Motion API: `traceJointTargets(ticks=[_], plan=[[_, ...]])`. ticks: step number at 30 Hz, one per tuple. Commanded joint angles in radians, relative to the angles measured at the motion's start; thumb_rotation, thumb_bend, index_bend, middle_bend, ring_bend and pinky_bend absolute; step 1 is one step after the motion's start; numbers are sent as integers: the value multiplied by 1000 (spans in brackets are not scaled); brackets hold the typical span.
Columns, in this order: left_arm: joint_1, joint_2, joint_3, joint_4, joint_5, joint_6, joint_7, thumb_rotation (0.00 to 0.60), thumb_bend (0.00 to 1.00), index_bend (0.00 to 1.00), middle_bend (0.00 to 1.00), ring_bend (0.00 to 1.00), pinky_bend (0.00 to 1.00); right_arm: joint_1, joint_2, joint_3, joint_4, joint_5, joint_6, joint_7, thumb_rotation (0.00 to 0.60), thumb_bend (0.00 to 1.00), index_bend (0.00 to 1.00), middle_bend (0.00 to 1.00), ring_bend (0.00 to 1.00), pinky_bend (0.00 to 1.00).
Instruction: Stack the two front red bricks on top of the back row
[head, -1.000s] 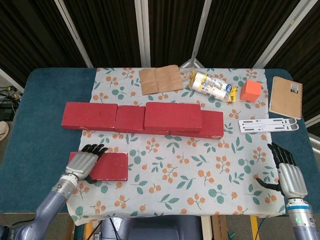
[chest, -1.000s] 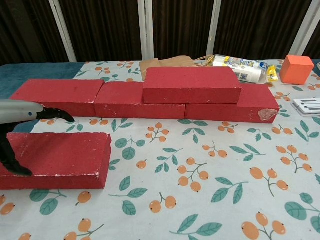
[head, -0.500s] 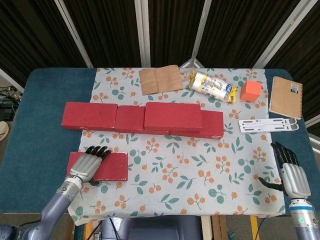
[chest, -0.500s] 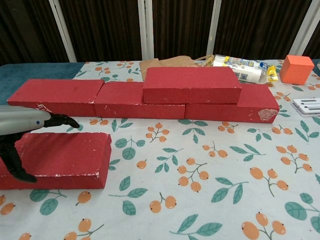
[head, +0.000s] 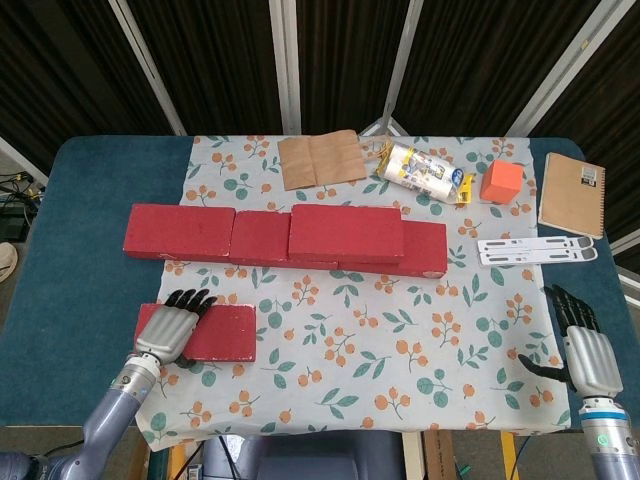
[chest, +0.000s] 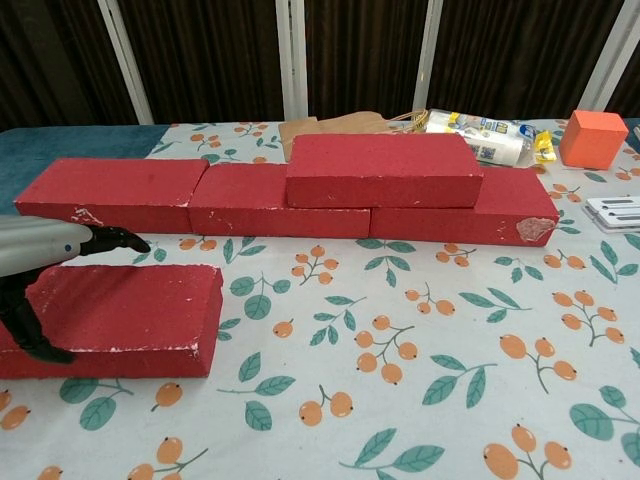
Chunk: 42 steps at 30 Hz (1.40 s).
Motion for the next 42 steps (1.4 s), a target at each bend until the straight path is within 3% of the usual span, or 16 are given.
traceJointTargets(ticks=[1, 17, 28, 42], plan=[[5, -3, 0, 3, 3, 13, -2, 600, 0, 0, 0, 0, 0, -3, 0, 4, -2, 1, -1, -1, 600, 200, 0, 26, 0, 0], [-9, -42, -5, 54, -39, 13, 19, 600, 0, 0, 0, 0, 2, -9, -1, 21, -10, 11, -25, -21, 600, 200, 0, 26, 0, 0], [-29, -56, -6, 67, -109, 17, 74, 600, 0, 9, 80, 62, 115, -13, -5, 32, -10, 15, -34, -28, 600, 200, 0, 27, 0, 0], [-50, -48, -8, 50, -110, 32, 99, 600, 26, 222, 309, 241, 260, -20, -8, 43, -15, 16, -36, -31, 600, 200, 0, 27, 0, 0]])
